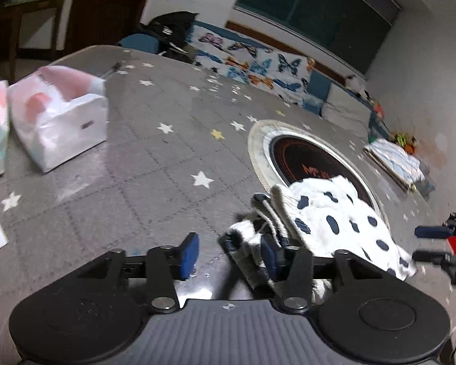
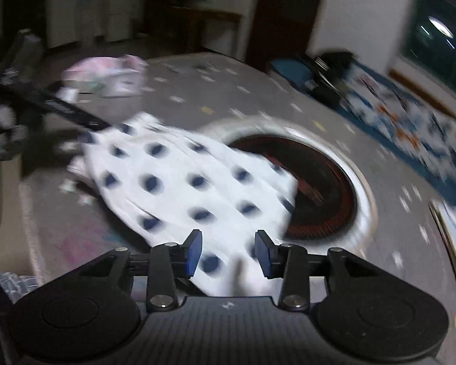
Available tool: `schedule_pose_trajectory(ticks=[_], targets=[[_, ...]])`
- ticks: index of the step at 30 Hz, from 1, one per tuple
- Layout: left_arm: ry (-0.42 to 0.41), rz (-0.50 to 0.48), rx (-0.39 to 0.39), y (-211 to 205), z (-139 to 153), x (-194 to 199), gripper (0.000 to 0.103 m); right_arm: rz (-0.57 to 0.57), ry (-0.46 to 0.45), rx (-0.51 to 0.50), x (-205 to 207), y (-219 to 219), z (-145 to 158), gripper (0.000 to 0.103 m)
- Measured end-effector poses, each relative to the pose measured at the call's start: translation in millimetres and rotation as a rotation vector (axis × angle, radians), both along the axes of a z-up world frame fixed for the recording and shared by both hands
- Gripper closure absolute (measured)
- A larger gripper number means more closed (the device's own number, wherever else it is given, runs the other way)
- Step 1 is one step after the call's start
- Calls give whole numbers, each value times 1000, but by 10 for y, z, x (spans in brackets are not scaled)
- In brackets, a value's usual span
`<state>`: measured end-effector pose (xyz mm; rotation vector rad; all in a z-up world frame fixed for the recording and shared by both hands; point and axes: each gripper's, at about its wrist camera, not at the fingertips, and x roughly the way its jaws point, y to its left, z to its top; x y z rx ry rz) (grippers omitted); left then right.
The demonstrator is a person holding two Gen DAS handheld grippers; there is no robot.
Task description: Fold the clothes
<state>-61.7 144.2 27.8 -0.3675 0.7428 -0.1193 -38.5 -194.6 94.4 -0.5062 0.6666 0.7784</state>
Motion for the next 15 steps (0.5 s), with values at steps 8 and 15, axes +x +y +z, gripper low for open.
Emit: schedule_pose_trajectory(ticks=[8,15], targets=[[46,61,-96,-10,70,-90,28,325,-152,-115,-338,804,-140,47],[104,133,-200,-42,58,-57,24,510,-275,-220,-558,1321,-336,45]])
